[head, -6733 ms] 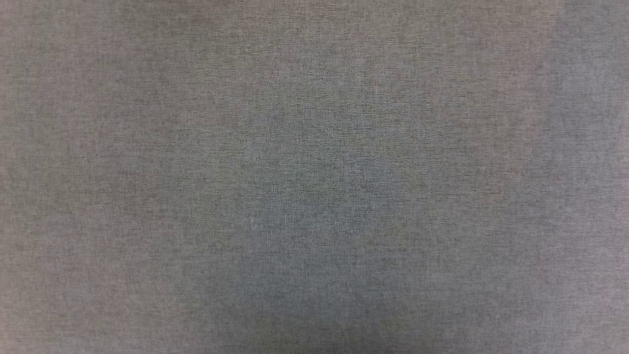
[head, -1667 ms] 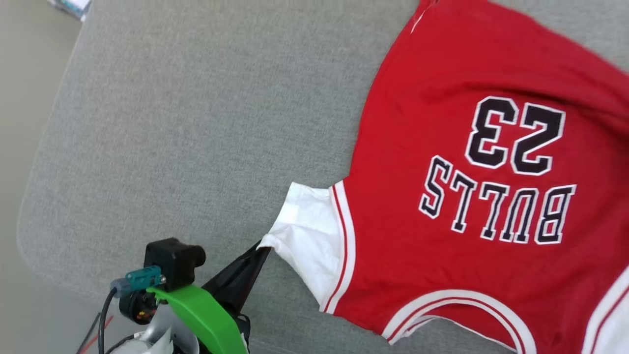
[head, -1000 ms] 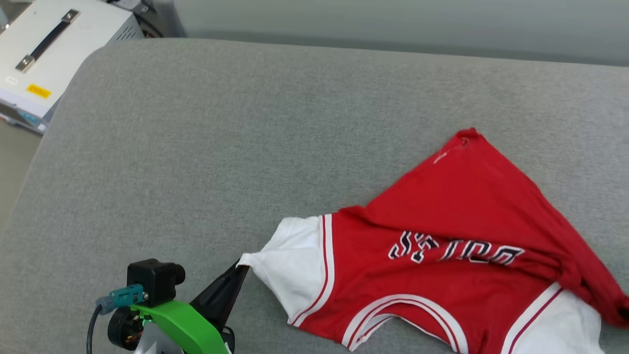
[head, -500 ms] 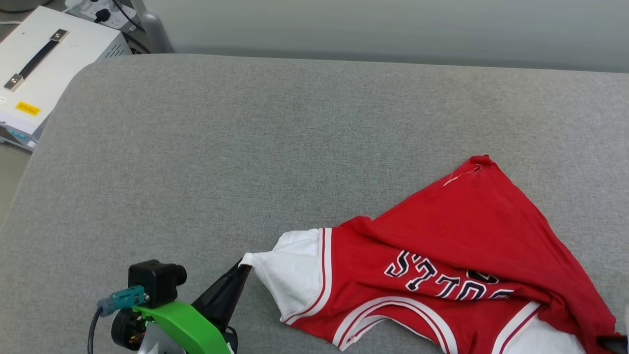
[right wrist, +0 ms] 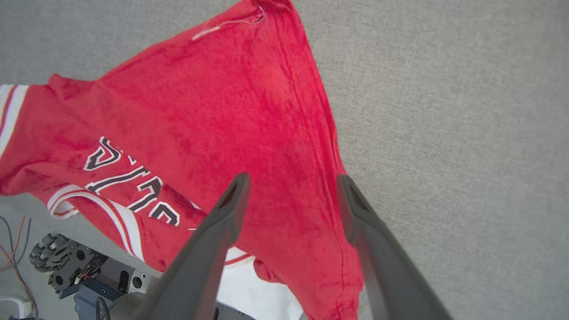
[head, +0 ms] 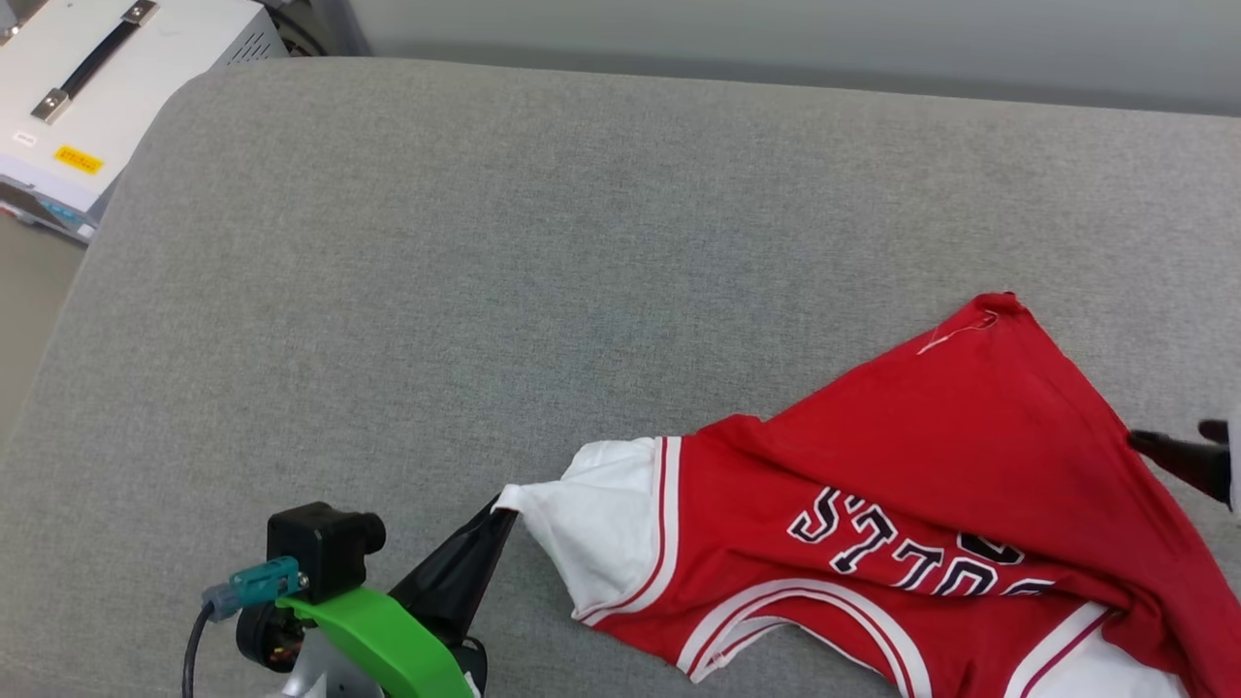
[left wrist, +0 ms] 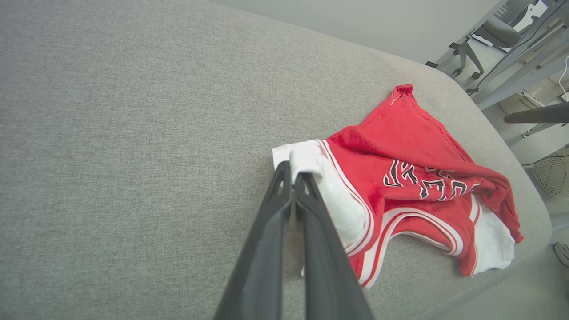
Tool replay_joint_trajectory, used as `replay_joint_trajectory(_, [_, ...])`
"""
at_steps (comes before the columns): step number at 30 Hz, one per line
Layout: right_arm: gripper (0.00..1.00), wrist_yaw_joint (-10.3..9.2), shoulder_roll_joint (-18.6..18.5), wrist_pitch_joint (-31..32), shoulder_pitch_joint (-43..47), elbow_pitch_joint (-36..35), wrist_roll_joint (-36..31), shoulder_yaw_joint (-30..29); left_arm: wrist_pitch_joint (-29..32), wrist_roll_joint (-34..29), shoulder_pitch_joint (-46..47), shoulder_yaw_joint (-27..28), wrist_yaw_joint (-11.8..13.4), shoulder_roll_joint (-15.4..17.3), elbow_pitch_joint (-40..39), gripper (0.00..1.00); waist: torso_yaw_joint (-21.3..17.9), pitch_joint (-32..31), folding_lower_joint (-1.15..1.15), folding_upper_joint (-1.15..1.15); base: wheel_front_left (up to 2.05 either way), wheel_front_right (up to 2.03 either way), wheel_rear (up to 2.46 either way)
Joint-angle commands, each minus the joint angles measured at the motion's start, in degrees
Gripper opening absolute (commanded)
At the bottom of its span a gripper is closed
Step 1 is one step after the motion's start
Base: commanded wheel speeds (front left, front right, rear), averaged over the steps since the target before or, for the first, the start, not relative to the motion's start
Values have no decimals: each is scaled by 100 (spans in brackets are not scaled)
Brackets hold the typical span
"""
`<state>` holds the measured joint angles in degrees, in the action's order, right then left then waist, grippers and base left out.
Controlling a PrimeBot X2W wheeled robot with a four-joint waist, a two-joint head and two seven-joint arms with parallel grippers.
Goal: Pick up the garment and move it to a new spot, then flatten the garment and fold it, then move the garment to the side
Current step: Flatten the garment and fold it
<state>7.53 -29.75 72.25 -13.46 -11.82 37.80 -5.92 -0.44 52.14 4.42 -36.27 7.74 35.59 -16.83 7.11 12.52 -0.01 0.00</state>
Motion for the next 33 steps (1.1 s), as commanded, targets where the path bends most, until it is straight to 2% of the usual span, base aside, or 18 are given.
replay_joint_trajectory(1, [100, -4, 77, 30, -240, -15, -35, 96, 3, -59, 155, 1, -33, -46, -41, 0, 191, 227, 1, 0, 0, 0, 0])
replay_joint_trajectory(7, [100, -4, 142, 2, -1077, 481, -320, 562, 50, -159, 420, -94, -77, -195, -100, 0, 584, 658, 1, 0, 0, 0, 0])
replay_joint_trajectory(15, [100, -4, -106, -260, -1715, 1434, -601, 898, -11, -206, 563, -180, -148, -361, -20, 0, 1020, 1014, 1, 0, 0, 0, 0])
replay_joint_trajectory(25, [100, -4, -253, -646, -1817, 2260, -709, 1253, -87, -218, 670, -283, -272, -516, 135, 0, 1280, 1181, 1, 0, 0, 0, 0])
replay_joint_trajectory(29, [100, -4, -325, -428, -1661, 2529, -600, 1443, -122, -226, 668, -289, -287, -520, 172, 0, 1309, 1192, 1, 0, 0, 0, 0])
replay_joint_trajectory(30, [59, -4, -344, -382, -1623, 2544, -570, 1480, -128, -226, 664, -290, -288, -518, 177, 0, 1310, 1191, 1, 0, 0, 0, 0])
replay_joint_trajectory(31, [0, -4, -379, -368, -1584, 2542, -554, 1526, -136, -226, 660, -290, -292, -514, 183, 0, 1311, 1188, 1, 0, 0, 0, 0])
replay_joint_trajectory(33, [0, -4, -452, -401, -1539, 2532, -530, 1588, -155, -224, 647, -283, -292, -504, 189, 0, 1301, 1184, 1, 0, 0, 0, 0])
